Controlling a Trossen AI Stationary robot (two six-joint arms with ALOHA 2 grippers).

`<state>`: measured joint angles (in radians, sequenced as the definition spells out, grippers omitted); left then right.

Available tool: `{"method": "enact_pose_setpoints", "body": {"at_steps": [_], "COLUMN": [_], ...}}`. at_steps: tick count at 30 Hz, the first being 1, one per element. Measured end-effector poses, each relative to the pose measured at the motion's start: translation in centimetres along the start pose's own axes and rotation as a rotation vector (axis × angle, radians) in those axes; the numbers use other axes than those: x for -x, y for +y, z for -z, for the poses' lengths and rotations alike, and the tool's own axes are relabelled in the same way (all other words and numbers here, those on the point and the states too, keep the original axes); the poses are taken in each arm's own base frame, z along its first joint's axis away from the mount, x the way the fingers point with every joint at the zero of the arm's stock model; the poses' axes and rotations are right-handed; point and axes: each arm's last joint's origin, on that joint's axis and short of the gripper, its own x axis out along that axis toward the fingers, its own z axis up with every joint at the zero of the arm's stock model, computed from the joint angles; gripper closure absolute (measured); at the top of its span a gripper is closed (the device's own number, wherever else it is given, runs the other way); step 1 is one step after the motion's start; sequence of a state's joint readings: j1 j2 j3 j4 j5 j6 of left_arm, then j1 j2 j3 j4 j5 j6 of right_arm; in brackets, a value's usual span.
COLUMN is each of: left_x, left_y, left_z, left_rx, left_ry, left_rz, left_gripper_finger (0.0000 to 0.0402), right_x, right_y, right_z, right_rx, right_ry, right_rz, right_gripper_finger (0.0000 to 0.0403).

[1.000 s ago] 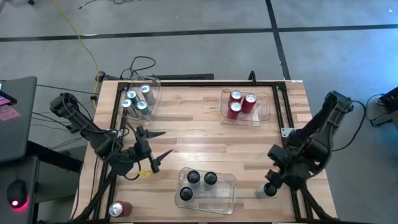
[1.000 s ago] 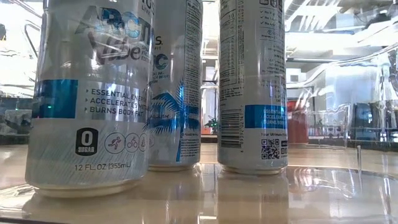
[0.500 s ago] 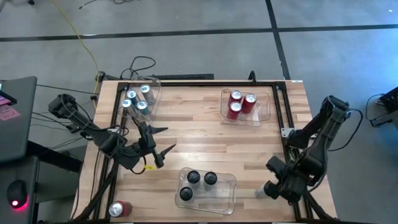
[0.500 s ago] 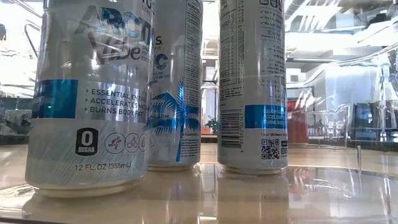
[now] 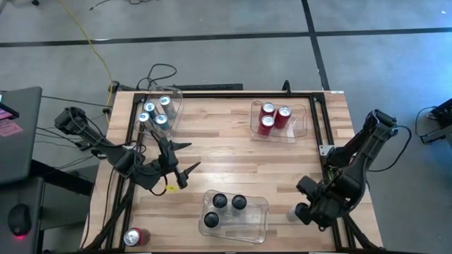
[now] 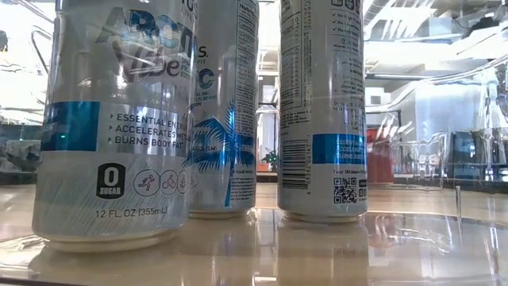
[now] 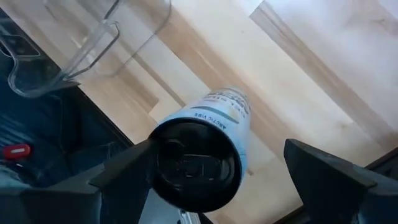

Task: Sort soda cans
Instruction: Put the white blue soda can into the bottom transparent bin

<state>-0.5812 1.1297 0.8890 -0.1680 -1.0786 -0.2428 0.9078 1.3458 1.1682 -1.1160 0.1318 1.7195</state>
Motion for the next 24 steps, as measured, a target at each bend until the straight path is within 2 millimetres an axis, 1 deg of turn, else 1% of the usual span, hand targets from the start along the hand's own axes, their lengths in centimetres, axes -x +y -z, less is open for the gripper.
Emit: {"method": "enact_pose_setpoints", "body": {"at_steps": [4,6,10,13,19,24], "left_x": [0.0,0.0,0.0,0.0,0.0,0.0], "left_y": [0.0,0.0,0.0,-0.1,-0.2,-0.2], "left_z": [0.0,0.0,0.0,0.0,0.0,0.1], "left_rx": [-0.012,-0.014,-0.013,-0.012,-0.012,-0.012], "left_ry": [0.0,0.0,0.0,0.01,0.014,0.015], "left_rz": [0.0,0.0,0.002,0.041,0.06,0.061], "left_gripper_finger": [0.0054,0.0054,0.0054,0.0054,0.0054,0.0054], "right_x": [0.6,1.1,2.5,3.3,3.5,3.6], "right_y": [-0.2,-0.2,0.3,0.7,0.4,0.5], "right_z": [-0.1,-0.3,-0.5,-0.2,0.9,1.5], "right_rx": [-0.002,0.0,0.094,0.17,0.261,0.281], "right_ry": [0.001,-0.025,-0.124,-0.17,-0.158,-0.149], "right_rz": [-0.012,-0.014,-0.049,-0.087,-0.076,-0.101], "right_gripper_finger": [0.0035,0.0035,0.0035,0.0035,0.0035,0.0035]}}
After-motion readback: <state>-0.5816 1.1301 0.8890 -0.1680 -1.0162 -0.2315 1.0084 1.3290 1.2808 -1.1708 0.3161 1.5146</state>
